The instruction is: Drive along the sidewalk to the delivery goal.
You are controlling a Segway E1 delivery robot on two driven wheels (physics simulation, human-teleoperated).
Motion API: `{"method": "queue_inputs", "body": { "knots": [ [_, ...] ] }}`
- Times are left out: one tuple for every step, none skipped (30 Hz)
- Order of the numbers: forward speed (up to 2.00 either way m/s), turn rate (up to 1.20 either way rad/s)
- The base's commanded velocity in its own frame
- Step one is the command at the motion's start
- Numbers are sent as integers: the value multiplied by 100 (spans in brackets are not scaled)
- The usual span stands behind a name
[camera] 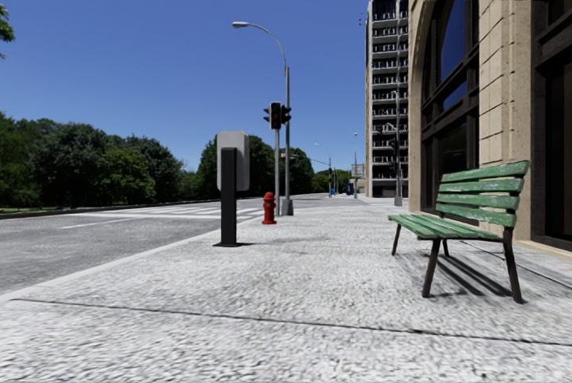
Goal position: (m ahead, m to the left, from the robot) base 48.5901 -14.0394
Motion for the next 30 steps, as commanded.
{"method": "queue_inputs", "body": {
  "knots": [
    [200, -37],
    [200, -37],
    [200, -37],
    [200, -37],
    [200, -37],
    [200, -37],
    [200, -37],
    [200, -37],
    [200, -37],
    [200, -37],
    [200, -37],
    [200, -37],
    [200, -37],
    [200, -37],
    [200, -35],
    [200, -26],
    [200, -22],
    [200, -21],
    [200, -21],
    [200, -21],
    [200, -18],
    [200, -14],
    [200, -11],
    [200, -11],
    [200, -11],
    [200, -11],
    [200, -11],
    [200, -11],
    [200, -11],
    [200, -11]
  ]
}}
